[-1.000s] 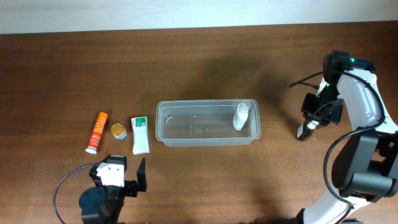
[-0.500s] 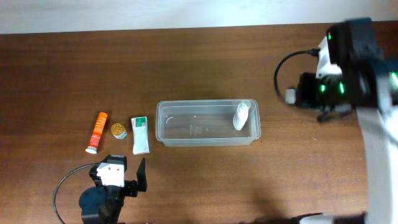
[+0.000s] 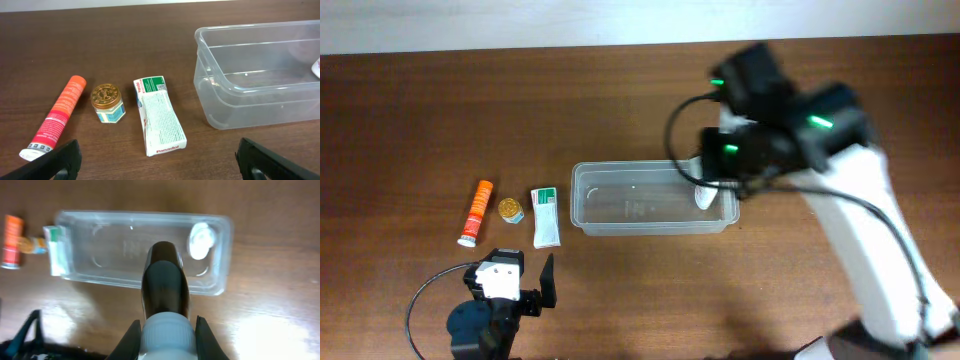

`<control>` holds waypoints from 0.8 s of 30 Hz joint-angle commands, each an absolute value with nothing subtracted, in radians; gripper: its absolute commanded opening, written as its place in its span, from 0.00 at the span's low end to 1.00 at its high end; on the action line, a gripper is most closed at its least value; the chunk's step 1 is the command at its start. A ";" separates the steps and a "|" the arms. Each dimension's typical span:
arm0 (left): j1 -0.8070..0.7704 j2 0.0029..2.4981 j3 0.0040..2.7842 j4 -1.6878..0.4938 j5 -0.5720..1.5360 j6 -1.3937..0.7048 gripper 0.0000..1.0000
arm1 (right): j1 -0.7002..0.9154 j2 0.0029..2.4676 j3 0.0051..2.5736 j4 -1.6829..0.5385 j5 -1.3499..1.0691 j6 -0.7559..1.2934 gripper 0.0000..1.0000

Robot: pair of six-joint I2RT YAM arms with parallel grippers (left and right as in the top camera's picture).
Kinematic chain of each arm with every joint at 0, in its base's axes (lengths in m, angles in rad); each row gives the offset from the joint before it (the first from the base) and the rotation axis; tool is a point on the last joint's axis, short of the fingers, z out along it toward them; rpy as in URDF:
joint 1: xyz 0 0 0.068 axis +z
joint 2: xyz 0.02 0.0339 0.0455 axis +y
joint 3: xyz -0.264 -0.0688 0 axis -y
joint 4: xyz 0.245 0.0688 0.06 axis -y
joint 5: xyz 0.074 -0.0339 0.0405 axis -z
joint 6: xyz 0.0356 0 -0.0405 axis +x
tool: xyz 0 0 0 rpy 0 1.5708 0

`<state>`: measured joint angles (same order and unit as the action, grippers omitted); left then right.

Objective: Pack container
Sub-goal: 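Carry the brown bottle over the container and lower it in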

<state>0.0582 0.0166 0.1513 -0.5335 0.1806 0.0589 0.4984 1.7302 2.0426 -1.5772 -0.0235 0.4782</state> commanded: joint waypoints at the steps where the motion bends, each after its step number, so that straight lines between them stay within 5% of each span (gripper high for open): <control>1: 0.054 0.011 0.147 -0.531 0.191 0.053 1.00 | 0.518 1.822 2.038 -1.562 0.008 0.515 0.04; 24: 0.054 0.011 0.147 -0.531 0.191 0.053 1.00 | 0.509 2.101 1.923 -1.371 0.038 0.532 0.05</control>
